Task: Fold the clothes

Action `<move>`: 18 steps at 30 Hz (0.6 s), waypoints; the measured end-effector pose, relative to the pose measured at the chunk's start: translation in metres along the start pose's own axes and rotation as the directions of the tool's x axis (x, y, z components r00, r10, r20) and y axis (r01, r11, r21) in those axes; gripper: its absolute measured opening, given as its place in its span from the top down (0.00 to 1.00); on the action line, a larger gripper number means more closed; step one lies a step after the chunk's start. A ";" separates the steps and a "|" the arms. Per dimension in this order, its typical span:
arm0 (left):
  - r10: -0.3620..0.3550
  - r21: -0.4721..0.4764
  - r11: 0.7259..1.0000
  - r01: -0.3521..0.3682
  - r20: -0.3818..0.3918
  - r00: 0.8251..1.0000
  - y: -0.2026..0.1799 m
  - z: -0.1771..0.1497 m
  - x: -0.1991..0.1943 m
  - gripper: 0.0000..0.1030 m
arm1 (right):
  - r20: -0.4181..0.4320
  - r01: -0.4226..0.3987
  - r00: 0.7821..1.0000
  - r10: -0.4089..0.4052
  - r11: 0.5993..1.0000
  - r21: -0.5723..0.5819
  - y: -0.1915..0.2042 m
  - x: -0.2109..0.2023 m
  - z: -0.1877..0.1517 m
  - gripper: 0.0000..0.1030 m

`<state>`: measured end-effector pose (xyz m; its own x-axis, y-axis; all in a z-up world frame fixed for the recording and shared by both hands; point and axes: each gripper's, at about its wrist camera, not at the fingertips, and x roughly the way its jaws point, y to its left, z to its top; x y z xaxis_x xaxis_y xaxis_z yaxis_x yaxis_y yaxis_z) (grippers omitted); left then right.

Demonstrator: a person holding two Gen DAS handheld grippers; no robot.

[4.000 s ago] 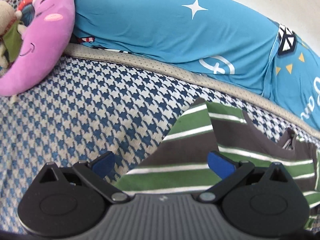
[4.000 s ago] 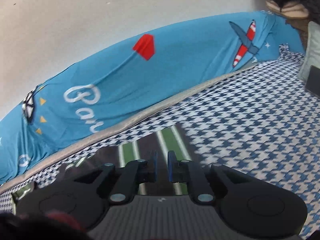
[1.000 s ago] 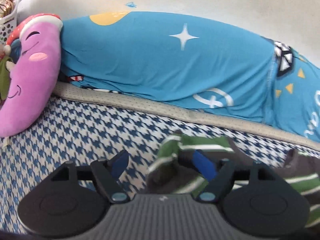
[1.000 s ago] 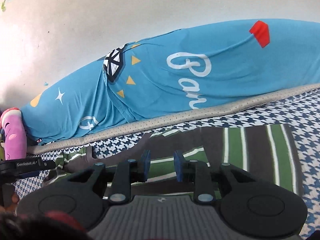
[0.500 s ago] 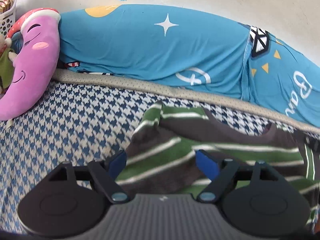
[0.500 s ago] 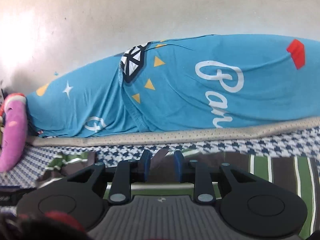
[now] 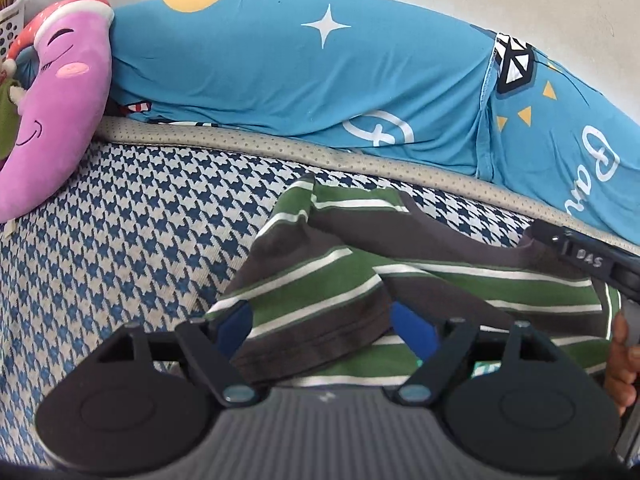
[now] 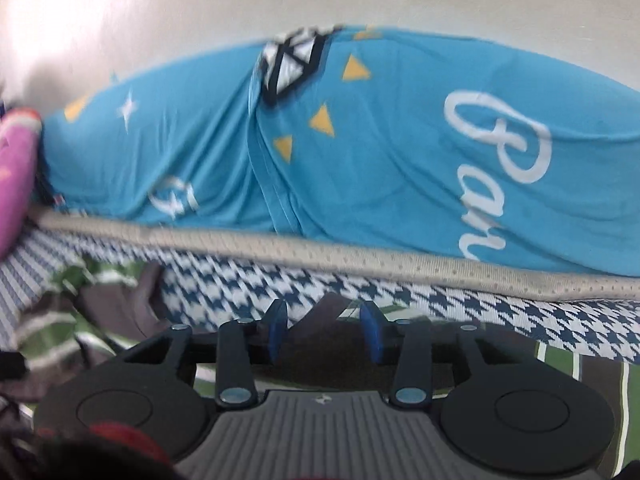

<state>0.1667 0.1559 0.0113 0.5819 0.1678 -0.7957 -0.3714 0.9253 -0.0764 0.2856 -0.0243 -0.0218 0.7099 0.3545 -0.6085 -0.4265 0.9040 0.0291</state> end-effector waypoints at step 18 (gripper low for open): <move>0.013 0.003 1.000 -0.013 -0.013 1.000 -0.003 0.001 0.003 0.22 | 0.012 -0.148 0.989 0.150 0.981 -0.123 0.013 -0.075 -0.022 0.90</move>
<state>0.1701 0.1545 0.0102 0.5672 0.1757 -0.8046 -0.3772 0.9239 -0.0641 0.2142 -0.0443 0.0065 0.6444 0.4890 -0.5878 -0.5920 0.8056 0.0212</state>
